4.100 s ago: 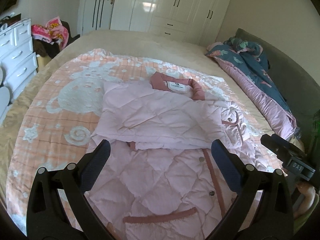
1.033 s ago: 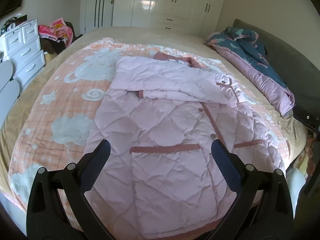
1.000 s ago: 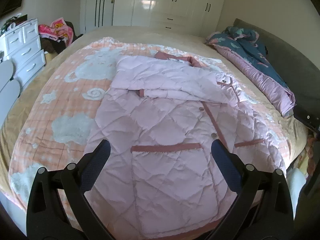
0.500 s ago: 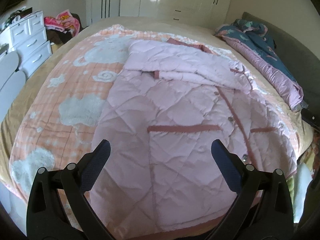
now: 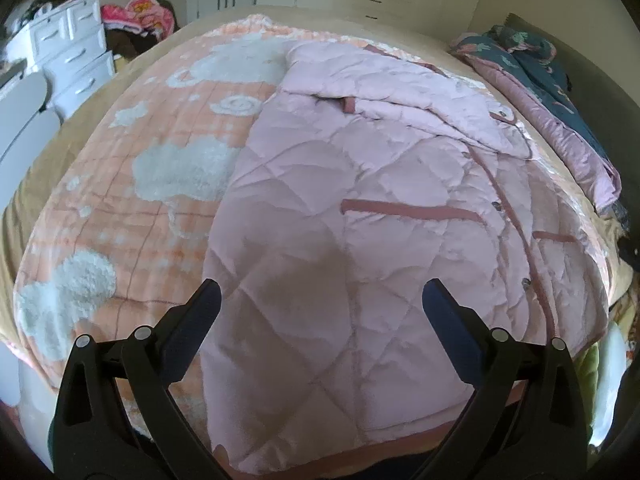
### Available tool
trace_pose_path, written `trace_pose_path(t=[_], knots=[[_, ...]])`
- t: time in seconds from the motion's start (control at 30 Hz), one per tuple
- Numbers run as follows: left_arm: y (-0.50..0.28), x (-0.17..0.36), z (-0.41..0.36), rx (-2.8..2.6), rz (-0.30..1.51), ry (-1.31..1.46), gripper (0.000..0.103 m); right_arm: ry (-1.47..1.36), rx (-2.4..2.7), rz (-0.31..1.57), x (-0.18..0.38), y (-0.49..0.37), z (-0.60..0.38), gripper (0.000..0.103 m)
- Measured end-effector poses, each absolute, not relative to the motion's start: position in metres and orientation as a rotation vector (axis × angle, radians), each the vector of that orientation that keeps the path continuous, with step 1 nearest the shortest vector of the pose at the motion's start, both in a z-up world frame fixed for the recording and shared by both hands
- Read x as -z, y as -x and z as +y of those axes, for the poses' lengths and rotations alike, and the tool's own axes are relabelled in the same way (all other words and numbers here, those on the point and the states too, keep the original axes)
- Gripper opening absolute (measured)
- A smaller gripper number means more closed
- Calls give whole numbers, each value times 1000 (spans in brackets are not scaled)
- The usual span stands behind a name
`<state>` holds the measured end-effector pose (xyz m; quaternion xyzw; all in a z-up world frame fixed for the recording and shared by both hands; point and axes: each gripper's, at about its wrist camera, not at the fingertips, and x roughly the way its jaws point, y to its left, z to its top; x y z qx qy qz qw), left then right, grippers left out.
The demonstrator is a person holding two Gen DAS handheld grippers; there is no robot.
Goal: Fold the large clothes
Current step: 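Move the right tool to the jacket hem and close it on the hem, then close the left tool on the hem beside the right tool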
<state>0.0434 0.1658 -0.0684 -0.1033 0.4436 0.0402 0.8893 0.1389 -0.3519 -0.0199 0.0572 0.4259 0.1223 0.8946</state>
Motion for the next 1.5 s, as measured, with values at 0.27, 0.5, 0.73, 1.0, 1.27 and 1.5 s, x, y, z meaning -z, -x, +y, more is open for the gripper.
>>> trace_pose_path(t=[0.27, 0.5, 0.73, 1.0, 1.27, 1.5], knots=[[-37, 78, 180, -114, 956, 217, 95, -118, -234, 928, 39, -131, -371, 99], [-34, 93, 181, -89, 1009, 251, 95, -106, -229, 991, 62, -120, -384, 99], [-32, 111, 180, -79, 1061, 263, 95, -104, -226, 1041, 79, -110, -393, 99], [-31, 113, 177, -84, 1068, 253, 95, -100, -270, 1107, 106, -91, -392, 99], [-25, 113, 172, -77, 1073, 242, 95, -99, -377, 1098, 104, -81, -383, 55], [-21, 112, 168, -69, 1080, 234, 95, -135, -498, 963, 59, -82, -382, 23]])
